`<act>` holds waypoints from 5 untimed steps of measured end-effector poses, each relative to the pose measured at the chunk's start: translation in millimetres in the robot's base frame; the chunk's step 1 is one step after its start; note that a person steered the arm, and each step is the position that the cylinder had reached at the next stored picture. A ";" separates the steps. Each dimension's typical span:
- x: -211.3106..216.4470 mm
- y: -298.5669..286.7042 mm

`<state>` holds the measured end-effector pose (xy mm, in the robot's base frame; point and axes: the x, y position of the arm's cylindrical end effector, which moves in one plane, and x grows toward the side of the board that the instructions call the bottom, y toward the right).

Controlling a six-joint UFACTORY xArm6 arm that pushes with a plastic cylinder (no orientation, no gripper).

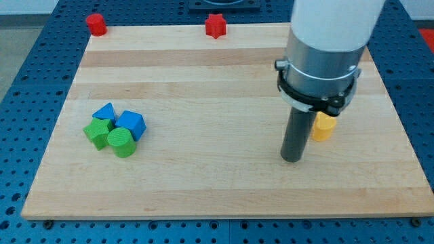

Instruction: Push yellow heart to the right centre of the board

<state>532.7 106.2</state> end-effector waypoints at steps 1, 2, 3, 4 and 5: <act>-14.1 16.1; -34.3 36.4; -66.6 42.2; -90.9 57.8; -98.3 72.7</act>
<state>434.4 178.9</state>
